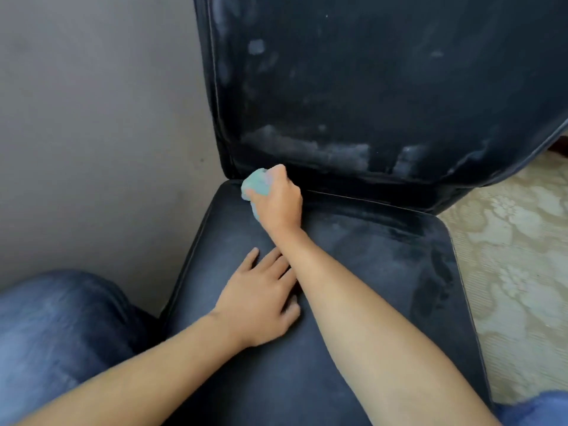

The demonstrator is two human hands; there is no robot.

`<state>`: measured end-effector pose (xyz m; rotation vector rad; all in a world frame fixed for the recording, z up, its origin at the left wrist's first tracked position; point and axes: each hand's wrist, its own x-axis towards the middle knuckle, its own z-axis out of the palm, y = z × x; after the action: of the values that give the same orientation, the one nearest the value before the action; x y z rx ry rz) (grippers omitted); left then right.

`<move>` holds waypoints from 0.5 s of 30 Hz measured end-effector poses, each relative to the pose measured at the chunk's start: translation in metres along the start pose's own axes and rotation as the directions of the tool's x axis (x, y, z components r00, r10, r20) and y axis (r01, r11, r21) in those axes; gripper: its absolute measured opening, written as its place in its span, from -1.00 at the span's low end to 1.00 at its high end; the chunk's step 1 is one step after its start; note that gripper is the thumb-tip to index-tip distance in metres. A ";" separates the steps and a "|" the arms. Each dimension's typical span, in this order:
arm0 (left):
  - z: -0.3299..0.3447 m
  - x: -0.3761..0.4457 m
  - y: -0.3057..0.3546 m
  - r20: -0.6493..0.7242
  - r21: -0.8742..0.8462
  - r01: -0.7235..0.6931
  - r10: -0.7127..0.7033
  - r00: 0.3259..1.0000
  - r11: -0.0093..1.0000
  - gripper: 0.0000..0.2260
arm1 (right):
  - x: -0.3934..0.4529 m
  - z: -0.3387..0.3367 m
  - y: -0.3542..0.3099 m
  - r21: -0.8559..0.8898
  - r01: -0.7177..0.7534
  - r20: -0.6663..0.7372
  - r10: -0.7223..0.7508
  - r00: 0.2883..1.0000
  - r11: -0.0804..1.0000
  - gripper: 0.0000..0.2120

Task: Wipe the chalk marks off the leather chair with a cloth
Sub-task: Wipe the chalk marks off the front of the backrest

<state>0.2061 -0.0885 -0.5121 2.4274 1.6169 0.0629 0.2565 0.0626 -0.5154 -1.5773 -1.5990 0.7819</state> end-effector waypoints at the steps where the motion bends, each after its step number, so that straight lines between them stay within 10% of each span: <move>1: -0.006 -0.008 -0.004 0.064 0.045 0.088 -0.090 0.994 0.995 -0.42 | -0.007 0.011 -0.013 -0.013 0.050 0.065 -0.049 0.997 0.999 -0.63; 5: -0.030 -0.025 -0.016 0.287 0.092 0.458 -0.464 0.838 0.884 -0.30 | -0.036 0.008 -0.019 -0.110 0.206 0.180 -0.184 0.966 0.972 -0.61; 9: -0.042 -0.028 -0.028 0.405 0.043 0.470 -0.445 0.799 0.882 -0.22 | -0.057 -0.055 0.027 -0.293 0.190 0.155 -0.150 0.976 0.937 -0.68; 15: -0.055 -0.029 -0.039 0.442 0.000 0.424 -0.381 0.812 0.905 -0.25 | -0.080 -0.206 0.125 -0.435 -0.333 -0.409 0.146 0.901 0.837 -0.68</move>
<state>0.1507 -0.0918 -0.4642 1.7983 1.8097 -0.4292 0.4946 -0.0264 -0.5174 -2.1838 -1.3986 0.1676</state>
